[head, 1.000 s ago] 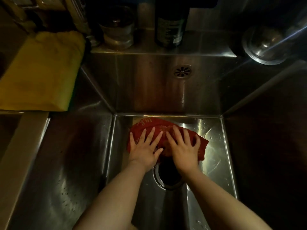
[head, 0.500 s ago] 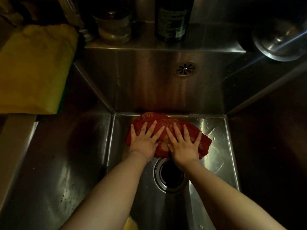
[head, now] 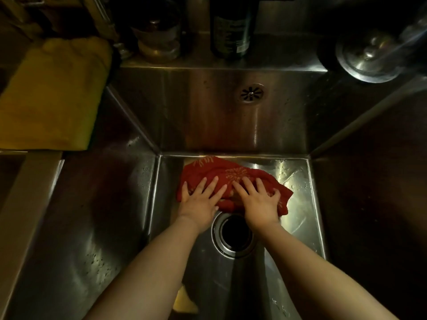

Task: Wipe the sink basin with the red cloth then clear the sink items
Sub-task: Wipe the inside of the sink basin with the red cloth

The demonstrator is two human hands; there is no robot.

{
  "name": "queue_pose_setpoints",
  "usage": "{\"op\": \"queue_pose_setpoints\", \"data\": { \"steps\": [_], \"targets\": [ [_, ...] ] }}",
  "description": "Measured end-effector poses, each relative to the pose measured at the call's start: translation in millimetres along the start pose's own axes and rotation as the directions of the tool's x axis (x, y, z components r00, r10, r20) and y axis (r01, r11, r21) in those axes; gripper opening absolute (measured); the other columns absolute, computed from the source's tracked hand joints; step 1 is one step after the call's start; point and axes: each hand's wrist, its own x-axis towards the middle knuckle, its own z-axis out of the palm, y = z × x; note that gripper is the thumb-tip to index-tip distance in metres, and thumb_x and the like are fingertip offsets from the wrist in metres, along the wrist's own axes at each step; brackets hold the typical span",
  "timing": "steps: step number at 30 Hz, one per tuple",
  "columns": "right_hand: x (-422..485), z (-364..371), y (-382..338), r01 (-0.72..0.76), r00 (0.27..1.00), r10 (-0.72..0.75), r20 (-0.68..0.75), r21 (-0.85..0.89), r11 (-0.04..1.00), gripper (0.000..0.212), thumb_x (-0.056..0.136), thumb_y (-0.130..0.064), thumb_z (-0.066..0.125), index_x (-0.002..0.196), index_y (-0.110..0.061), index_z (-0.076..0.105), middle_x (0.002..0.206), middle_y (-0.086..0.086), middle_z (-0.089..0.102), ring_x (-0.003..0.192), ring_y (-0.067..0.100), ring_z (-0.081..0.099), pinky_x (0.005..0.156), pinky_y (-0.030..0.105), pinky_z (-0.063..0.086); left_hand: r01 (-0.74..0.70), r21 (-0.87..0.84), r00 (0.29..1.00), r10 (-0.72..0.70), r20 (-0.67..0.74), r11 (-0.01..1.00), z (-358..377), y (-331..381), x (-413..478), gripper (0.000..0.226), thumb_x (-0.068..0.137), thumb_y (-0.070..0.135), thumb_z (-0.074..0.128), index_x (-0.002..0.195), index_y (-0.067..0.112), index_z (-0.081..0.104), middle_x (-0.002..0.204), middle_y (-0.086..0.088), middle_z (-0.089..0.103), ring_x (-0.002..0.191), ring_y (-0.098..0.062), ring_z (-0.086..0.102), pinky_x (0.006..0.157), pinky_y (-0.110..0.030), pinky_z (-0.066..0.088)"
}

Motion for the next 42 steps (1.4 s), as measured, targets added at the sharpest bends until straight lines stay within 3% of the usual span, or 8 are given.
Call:
{"op": "queue_pose_setpoints", "data": {
  "steps": [6, 10, 15, 19, 21, 26, 42],
  "targets": [
    [-22, 0, 29, -0.039, 0.999, 0.040, 0.024, -0.018, 0.999, 0.069, 0.090, -0.026, 0.049, 0.145, -0.042, 0.009, 0.157, -0.007, 0.011, 0.144, 0.027, 0.007, 0.101, 0.062, 0.021, -0.075, -0.030, 0.997, 0.076, 0.026, 0.997, 0, 28, -5, 0.059, 0.102, 0.031, 0.028, 0.146, 0.043, -0.010, 0.157, 0.008, -0.019, 0.145, -0.020, -0.012, 0.111, -0.059, -0.009],
    [-24, -4, 53, -0.080, 0.996, 0.080, 0.026, 0.004, 0.997, 0.064, 0.092, -0.027, 0.044, 0.145, -0.042, 0.011, 0.157, -0.006, 0.011, 0.144, 0.026, 0.008, 0.103, 0.064, 0.019, -0.129, 0.075, 0.991, 0.126, 0.038, 0.989, -9, 41, 4, 0.075, 0.097, 0.021, 0.043, 0.145, 0.045, -0.009, 0.157, 0.005, -0.018, 0.145, -0.020, -0.010, 0.111, -0.059, -0.011],
    [-21, -11, 26, -0.184, 0.981, 0.192, -0.042, 0.143, 0.973, 0.062, 0.084, -0.047, 0.042, 0.142, -0.035, 0.023, 0.155, -0.001, 0.019, 0.144, 0.030, 0.007, 0.103, 0.072, -0.002, -0.125, 0.121, 0.992, 0.125, 0.001, 0.985, -8, 33, 4, 0.083, 0.094, 0.023, 0.049, 0.145, 0.044, -0.013, 0.157, 0.002, -0.020, 0.145, -0.019, -0.011, 0.112, -0.059, -0.009],
    [-16, -5, -9, -0.239, 0.968, 0.247, -0.028, 0.176, 0.955, 0.070, 0.082, -0.069, 0.025, 0.144, -0.045, 0.005, 0.158, 0.010, 0.004, 0.143, 0.039, -0.003, 0.097, 0.070, -0.021, -0.110, 0.091, 0.984, 0.121, -0.132, 0.990, 7, 14, -6, 0.076, 0.098, 0.029, 0.040, 0.144, 0.037, -0.020, 0.156, 0.004, -0.023, 0.144, -0.017, -0.018, 0.111, -0.056, -0.010],
    [-12, 0, -21, -0.265, 0.964, 0.265, 0.028, 0.180, 0.947, 0.075, 0.079, -0.077, 0.022, 0.144, -0.047, -0.002, 0.157, 0.015, -0.008, 0.141, 0.043, -0.011, 0.095, 0.069, -0.024, -0.034, 0.029, 0.983, 0.038, -0.181, 0.999, 13, 3, -12, 0.074, 0.098, 0.036, 0.036, 0.141, 0.038, -0.025, 0.154, 0.006, -0.027, 0.143, -0.018, -0.021, 0.111, -0.057, -0.008],
    [-3, 10, -30, -0.299, 0.954, 0.292, 0.064, 0.192, 0.935, 0.086, 0.073, -0.085, 0.023, 0.143, -0.046, -0.011, 0.152, 0.017, -0.026, 0.138, 0.044, -0.023, 0.098, 0.068, -0.022, 0.128, -0.034, 0.980, -0.132, -0.147, 0.991, 22, -24, -21, 0.075, 0.096, 0.051, 0.030, 0.140, 0.033, -0.028, 0.155, 0.006, -0.025, 0.142, -0.019, -0.022, 0.107, -0.058, -0.014],
    [39, -1, -6, -0.230, 0.973, 0.227, 0.041, 0.244, 0.942, 0.078, 0.082, -0.071, 0.038, 0.142, -0.050, -0.008, 0.155, 0.010, -0.021, 0.139, 0.038, -0.024, 0.104, 0.066, -0.015, 0.111, 0.012, 0.985, -0.108, -0.133, 0.994, 2, -20, 9, 0.074, 0.096, 0.053, 0.029, 0.146, 0.029, -0.020, 0.158, 0.005, -0.015, 0.145, -0.021, -0.011, 0.109, -0.060, -0.013]
  ]
}}
